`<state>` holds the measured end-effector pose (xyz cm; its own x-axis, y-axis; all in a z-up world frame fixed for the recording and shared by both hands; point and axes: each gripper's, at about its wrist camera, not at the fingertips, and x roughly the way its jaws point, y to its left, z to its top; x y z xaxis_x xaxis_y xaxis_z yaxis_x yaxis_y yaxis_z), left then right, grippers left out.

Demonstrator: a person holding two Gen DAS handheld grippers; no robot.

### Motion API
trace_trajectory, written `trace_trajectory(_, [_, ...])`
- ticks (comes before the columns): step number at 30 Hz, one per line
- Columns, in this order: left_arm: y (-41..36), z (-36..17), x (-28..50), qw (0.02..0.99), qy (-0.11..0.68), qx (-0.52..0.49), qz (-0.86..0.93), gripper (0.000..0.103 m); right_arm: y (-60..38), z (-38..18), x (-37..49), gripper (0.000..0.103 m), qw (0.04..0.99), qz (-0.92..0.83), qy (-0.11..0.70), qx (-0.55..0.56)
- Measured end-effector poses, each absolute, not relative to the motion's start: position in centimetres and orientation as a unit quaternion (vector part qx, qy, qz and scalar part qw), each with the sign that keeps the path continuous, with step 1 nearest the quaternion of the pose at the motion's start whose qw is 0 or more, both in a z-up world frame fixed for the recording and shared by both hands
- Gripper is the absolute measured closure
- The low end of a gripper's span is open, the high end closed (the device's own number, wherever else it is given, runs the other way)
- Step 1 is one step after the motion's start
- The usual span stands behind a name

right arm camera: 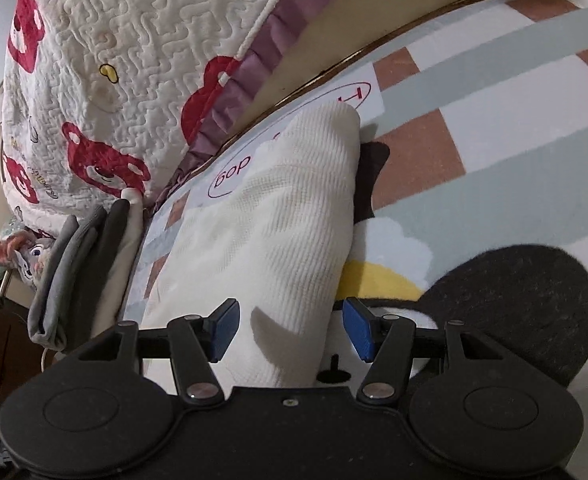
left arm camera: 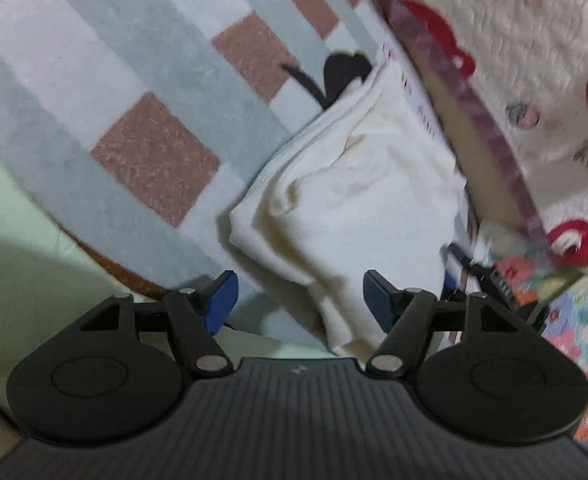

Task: Fold clothes
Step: 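Grasp the folded cream garment ends with both grippers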

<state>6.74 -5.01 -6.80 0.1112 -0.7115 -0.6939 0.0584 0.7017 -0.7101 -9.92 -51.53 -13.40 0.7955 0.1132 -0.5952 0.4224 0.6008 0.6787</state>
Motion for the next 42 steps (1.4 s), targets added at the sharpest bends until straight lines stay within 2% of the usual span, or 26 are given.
trace_trajectory(5, [-6.0,-7.8,5.9,0.698,0.587,-0.314,-0.264,0.023,-51.4,-13.6,-10.1,0.040,0.838,-0.096,0.310,0.439])
trace_trajectory(9, [-8.6,-8.9,6.3,0.728,0.582,-0.276,-0.234,0.023,-51.3,-13.9,-10.0,0.040,0.836,-0.095,0.310,0.443])
trace_trajectory(12, [-9.8,-8.0,5.3,0.799,0.523,-0.196,-0.223,0.019,-50.6,-14.1,-10.4,0.040,0.837,-0.092,0.306,0.445])
trace_trajectory(15, [-10.1,-8.1,5.0,0.823,0.498,-0.180,-0.208,0.017,-49.8,-14.8,-11.5,0.040,0.832,-0.087,0.285,0.469])
trace_trajectory(16, [-10.1,-8.2,5.1,0.825,0.494,-0.182,-0.206,0.024,-49.7,-15.1,-11.6,0.040,0.829,-0.089,0.277,0.477])
trace_trajectory(17, [-10.0,-8.5,5.7,0.817,0.500,-0.197,-0.210,0.053,-49.9,-15.3,-11.4,0.040,0.828,-0.090,0.271,0.483])
trace_trajectory(19, [-10.0,-8.9,6.5,0.806,0.506,-0.218,-0.215,0.077,-50.4,-15.5,-10.3,0.039,0.830,-0.089,0.262,0.484])
trace_trajectory(20, [-10.3,-8.8,6.6,0.814,0.499,-0.206,-0.215,0.083,-50.7,-15.5,-9.4,0.037,0.835,-0.085,0.258,0.479])
trace_trajectory(24, [-12.6,-6.7,5.2,0.864,0.431,-0.107,-0.237,0.089,-52.4,-16.0,-6.1,0.035,0.842,-0.076,0.238,0.479])
trace_trajectory(25, [-13.2,-5.9,4.6,0.877,0.406,-0.073,-0.245,0.090,-53.0,-16.1,-5.2,0.041,0.842,-0.074,0.233,0.481])
trace_trajectory(26, [-13.9,-5.1,4.0,0.889,0.380,-0.039,-0.253,0.090,-52.9,-15.9,-4.6,0.074,0.848,-0.080,0.238,0.466])
trace_trajectory(27, [-14.6,-4.3,3.4,0.899,0.354,-0.005,-0.260,0.090,-52.6,-15.5,-4.2,0.078,0.857,-0.088,0.248,0.444])
trace_trajectory(30, [-15.3,-3.0,2.0,0.912,0.310,0.062,-0.263,0.090,-50.4,-11.9,-4.4,0.081,0.904,-0.083,0.241,0.343])
trace_trajectory(33, [-15.3,-2.6,1.4,0.915,0.297,0.077,-0.262,0.090,-49.7,-10.0,-4.6,0.081,0.917,-0.085,0.237,0.309])
trace_trajectory(38, [-15.3,-3.1,3.9,0.897,0.344,0.036,-0.273,0.090,-50.2,-9.5,-3.7,0.082,0.920,-0.107,0.264,0.271])
trace_trajectory(42, [-14.9,-5.4,8.6,0.825,0.466,-0.030,-0.320,0.088,-50.6,-9.2,-2.9,0.081,0.920,-0.125,0.285,0.240])
